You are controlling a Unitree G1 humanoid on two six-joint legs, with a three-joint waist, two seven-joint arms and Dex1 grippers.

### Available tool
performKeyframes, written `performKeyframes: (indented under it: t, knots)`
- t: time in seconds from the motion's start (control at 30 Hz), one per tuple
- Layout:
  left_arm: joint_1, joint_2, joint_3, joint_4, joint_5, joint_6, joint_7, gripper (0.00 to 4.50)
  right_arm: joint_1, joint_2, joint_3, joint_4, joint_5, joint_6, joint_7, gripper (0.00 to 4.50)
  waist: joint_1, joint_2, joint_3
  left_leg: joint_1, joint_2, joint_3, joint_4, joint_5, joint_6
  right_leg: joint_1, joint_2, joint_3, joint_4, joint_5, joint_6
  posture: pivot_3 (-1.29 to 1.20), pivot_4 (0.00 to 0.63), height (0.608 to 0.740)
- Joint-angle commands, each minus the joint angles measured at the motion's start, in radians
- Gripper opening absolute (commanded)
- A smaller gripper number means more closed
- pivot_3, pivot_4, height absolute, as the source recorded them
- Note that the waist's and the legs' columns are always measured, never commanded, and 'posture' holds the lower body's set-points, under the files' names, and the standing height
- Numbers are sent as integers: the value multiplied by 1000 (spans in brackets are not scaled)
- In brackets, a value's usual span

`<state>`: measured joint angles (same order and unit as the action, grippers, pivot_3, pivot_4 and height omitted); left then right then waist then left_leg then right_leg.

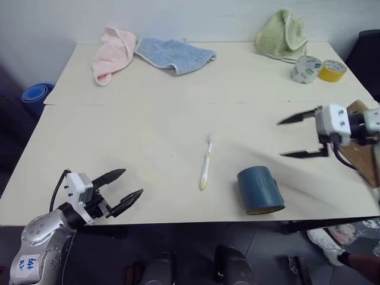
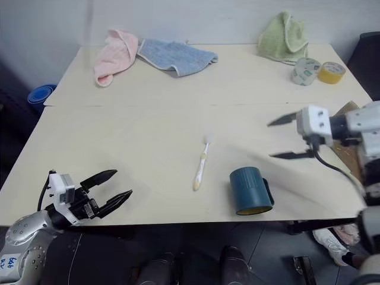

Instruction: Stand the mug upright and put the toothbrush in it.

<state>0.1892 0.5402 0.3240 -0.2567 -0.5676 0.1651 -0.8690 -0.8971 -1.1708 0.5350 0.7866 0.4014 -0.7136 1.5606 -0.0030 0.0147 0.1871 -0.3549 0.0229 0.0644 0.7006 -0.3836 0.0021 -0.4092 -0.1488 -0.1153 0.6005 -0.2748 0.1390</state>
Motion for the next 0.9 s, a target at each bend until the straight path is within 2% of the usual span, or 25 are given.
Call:
performKeyframes:
  t: [0.03, 0.23, 0.37, 0.67, 0.83, 0.9]
  knots:
    - [-3, -1, -27, 4, 22, -47, -33, 4500, 17, -61, 154, 7, 15, -204, 54, 4464, -3, 0, 0, 0, 0, 1, 0, 0, 0, 0, 0, 0, 0, 0, 0, 0, 150, 740]
    - [5, 5, -58, 11, 43, -75, -68, 4500, 15, -84, 308, 43, 67, -361, 54, 4464, -26, 0, 0, 2, 3, 5, 0, 0, 0, -1, 0, -1, 0, 0, -2, 0, 150, 740]
    - [11, -6, -64, 12, 41, -81, -64, 4500, 13, -45, 320, -3, 122, -432, 54, 4464, -24, 0, 0, 2, 5, 5, 0, -1, -1, -1, 1, -3, 0, 1, -2, 0, 150, 740]
    - [14, -20, -54, 13, 23, -71, -51, 4500, 13, -58, 373, -175, 175, -422, 54, 4464, -14, 0, 0, 1, 5, 3, 1, -1, -2, 0, 0, -4, 0, 1, -3, 0, 150, 740]
    - [-4, -22, -60, 24, 18, -65, -47, 4500, 4, 1, 425, -192, 138, -385, 54, 4464, -4, 0, 0, 1, 5, 3, 2, -1, -2, 0, 0, -5, 0, 1, -3, 0, 150, 740]
    - [-14, -24, -64, 29, 19, -65, -47, 4500, -10, 22, 438, -190, 118, -364, 54, 4084, -2, 0, 0, 1, 5, 4, 2, -1, -2, 0, 0, -5, 0, 2, -4, 0, 150, 740]
